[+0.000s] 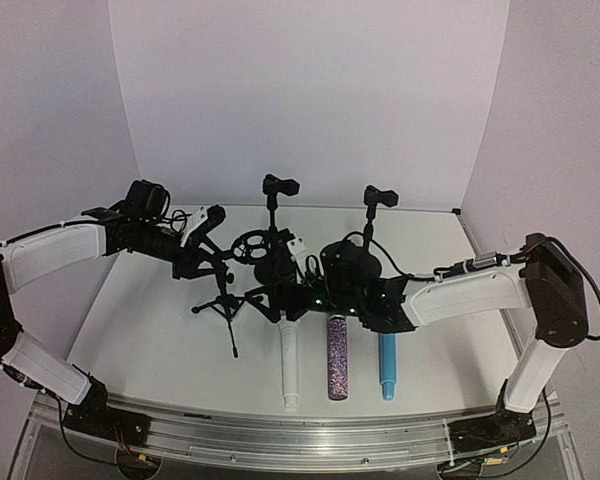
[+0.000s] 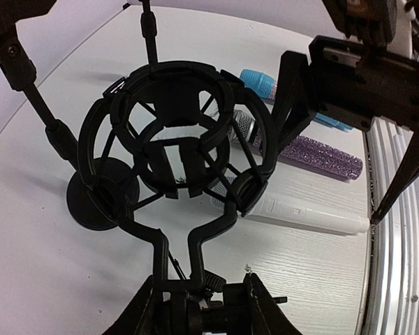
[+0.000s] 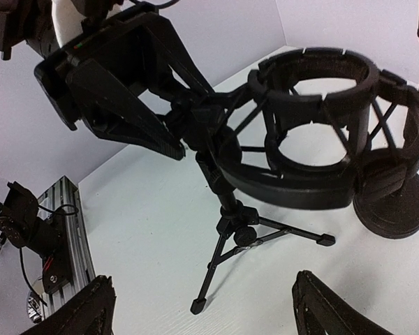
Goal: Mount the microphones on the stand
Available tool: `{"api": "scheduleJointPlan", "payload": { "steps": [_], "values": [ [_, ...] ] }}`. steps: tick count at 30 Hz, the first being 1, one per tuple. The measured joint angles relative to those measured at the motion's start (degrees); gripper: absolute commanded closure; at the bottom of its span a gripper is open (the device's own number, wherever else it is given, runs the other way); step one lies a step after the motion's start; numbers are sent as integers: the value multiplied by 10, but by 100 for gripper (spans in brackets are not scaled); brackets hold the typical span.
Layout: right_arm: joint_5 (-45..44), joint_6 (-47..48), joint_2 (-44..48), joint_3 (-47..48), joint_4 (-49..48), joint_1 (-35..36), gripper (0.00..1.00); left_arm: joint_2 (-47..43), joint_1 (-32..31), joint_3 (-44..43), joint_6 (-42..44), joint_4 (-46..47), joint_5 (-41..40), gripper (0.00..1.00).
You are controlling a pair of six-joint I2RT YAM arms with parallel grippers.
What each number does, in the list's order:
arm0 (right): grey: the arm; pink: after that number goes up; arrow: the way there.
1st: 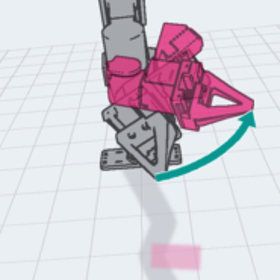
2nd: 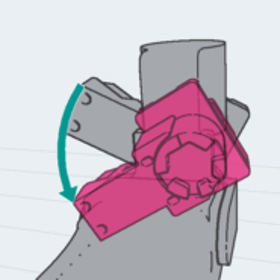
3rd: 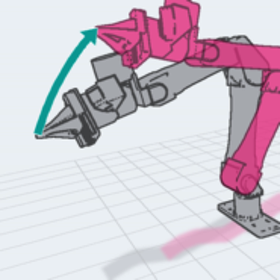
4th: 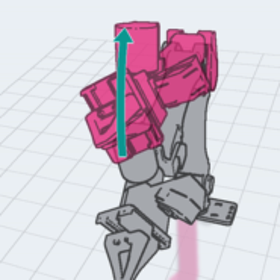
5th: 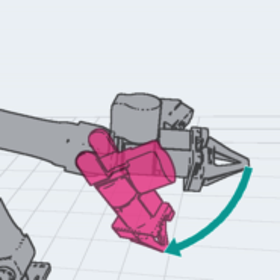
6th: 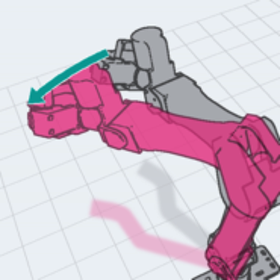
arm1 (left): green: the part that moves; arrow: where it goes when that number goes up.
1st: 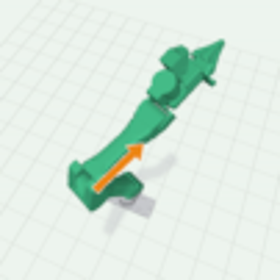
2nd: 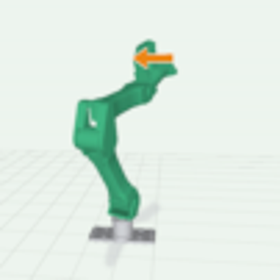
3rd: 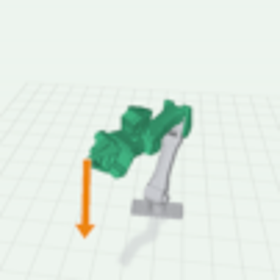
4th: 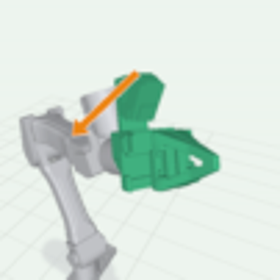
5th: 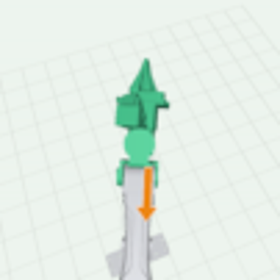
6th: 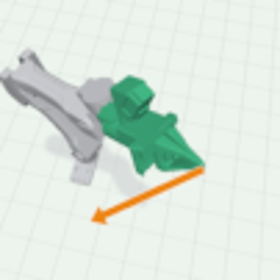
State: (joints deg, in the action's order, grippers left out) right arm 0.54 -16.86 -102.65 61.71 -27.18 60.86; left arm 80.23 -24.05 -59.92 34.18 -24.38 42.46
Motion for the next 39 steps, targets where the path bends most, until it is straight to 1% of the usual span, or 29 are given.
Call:
{"api": "scheduleJointPlan", "payload": {
  "steps": [8,16,20,23,25,28,33,39],
  "values": [
    [12,1,-43,13,-28,0,16,-33,0,-52,-28,-18,0,100],
    [43,17,-65,22,-55,-4,18,-19,0,-197,-13,-129,0,100],
    [67,36,-74,34,-68,-15,19,-19,0,-227,1,-160,1,100],
    [83,57,-86,47,-78,-26,26,-15,0,-237,13,-187,1,100],
    [94,71,-96,55,-82,-33,28,-12,0,-239,19,-201,1,100],
    [117,89,-120,81,-90,-45,29,-7,0,-239,25,-220,1,100],
    [157,151,-167,127,-97,-52,32,-6,0,-239,33,-231,7,100],
    [180,232,-204,149,-99,-52,45,-6,0,-239,34,-231,11,100]
  ]
}}
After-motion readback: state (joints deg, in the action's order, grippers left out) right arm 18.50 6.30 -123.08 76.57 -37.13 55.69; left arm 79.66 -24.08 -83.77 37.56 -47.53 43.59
